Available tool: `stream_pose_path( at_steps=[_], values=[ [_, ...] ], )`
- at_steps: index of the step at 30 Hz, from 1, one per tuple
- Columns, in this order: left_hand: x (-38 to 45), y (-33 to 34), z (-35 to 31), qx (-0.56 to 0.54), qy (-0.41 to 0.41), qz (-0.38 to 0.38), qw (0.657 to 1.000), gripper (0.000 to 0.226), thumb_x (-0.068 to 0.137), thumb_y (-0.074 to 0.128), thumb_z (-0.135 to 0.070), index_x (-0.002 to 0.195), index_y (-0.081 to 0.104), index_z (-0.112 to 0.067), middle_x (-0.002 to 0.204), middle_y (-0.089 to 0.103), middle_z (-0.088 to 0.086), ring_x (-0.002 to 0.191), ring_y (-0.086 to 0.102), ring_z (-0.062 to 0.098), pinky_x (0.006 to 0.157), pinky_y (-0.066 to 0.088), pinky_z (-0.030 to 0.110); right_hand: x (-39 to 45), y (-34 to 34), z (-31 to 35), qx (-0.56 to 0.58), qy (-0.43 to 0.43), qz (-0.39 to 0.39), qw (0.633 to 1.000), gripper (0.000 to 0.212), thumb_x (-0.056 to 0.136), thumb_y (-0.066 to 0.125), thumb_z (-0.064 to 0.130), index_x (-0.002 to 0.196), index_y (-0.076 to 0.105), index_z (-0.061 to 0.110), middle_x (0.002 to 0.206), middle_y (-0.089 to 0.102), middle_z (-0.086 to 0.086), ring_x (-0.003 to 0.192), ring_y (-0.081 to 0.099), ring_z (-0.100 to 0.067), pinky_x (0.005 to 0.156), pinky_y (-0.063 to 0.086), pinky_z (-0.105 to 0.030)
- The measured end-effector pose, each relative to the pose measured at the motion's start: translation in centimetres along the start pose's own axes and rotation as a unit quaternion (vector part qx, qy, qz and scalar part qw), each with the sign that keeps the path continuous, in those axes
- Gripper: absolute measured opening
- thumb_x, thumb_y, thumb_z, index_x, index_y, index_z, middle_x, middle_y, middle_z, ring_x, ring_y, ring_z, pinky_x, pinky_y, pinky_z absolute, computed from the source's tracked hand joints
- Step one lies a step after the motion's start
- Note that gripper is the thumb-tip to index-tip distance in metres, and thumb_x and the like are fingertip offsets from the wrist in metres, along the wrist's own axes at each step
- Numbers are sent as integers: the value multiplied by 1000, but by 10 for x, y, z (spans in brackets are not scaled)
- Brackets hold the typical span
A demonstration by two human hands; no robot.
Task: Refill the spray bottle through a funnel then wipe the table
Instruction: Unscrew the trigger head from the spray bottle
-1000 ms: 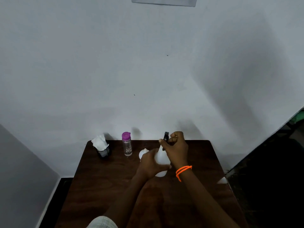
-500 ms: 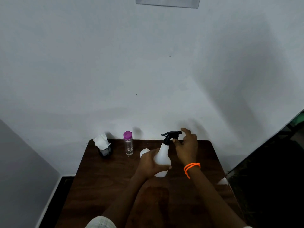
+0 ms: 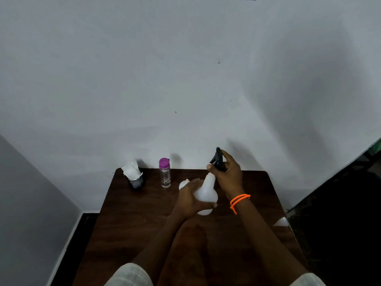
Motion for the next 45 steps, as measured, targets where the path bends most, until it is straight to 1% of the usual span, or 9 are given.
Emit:
stream_pose_path(
  at_steps=[3,7,10,15,22,27,34,39,45],
  values=[
    [0,-6,18,32,-23,-18,999,86,50,97,-55,123,66,-23,120,57,-14,113,56,7,93,49,23,10,-10,7,45,9,13,999,53,69,91,21,116,66,24,89,79,1,86,75,-15,88,59,-42],
    [0,-7,30,45,-32,-8,998,92,48,96,-58,128,66,-22,122,52,-10,114,53,8,88,41,11,22,-24,24,94,6,23,995,36,67,92,11,98,73,8,89,77,-8,80,73,-20,79,63,-42],
    [-1,-8,36,34,-39,-5,999,90,48,96,-58,126,66,-24,123,53,-12,115,53,5,90,43,13,31,-38,28,158,19,-9,987,39,70,90,4,104,71,1,91,74,-14,79,71,-24,73,63,-37],
    [-5,-14,45,-4,-56,-35,998,93,44,97,-59,125,64,-25,124,54,-24,116,51,-13,85,43,0,45,-61,12,252,75,-60,963,40,78,85,6,112,67,-4,97,72,-23,83,73,-30,71,62,-36],
    [-5,-20,54,0,-58,-48,997,90,47,98,-53,124,66,-17,127,56,-18,115,49,-19,87,38,-3,38,-69,-48,349,198,-59,914,16,85,77,1,97,67,-1,89,67,-15,87,67,-26,70,62,-31],
    [-9,-19,59,14,-54,-44,997,91,49,98,-51,127,65,-16,130,55,-16,121,53,2,91,37,-2,27,-67,-85,406,265,-40,874,13,90,70,2,102,69,1,89,65,-11,90,65,-20,73,63,-30],
    [-16,-18,60,49,-39,-41,997,85,51,98,-49,124,69,-15,125,54,-11,114,52,6,94,35,3,15,-78,-105,426,292,-50,855,7,90,66,-3,86,66,2,73,70,-9,88,66,-20,80,62,-37],
    [-20,-13,63,61,-43,-30,997,85,53,98,-48,125,67,-15,119,51,-13,112,49,5,87,32,-1,14,-83,-112,436,300,-37,848,5,92,64,-1,90,67,3,94,70,-13,101,67,-25,79,63,-35],
    [-27,-8,72,75,-58,-16,995,89,53,96,-53,126,66,-13,125,56,-9,115,54,10,95,46,21,13,-93,-108,460,302,-58,833,15,82,72,-2,95,65,0,102,70,-17,99,70,-28,65,63,-32]
  ],
)
Point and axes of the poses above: each hand's wrist, its own x-axis towards the middle knuckle, its own y-axis out of the palm, z = x × y, the point moved 10 cm from there along x, towards the middle knuckle
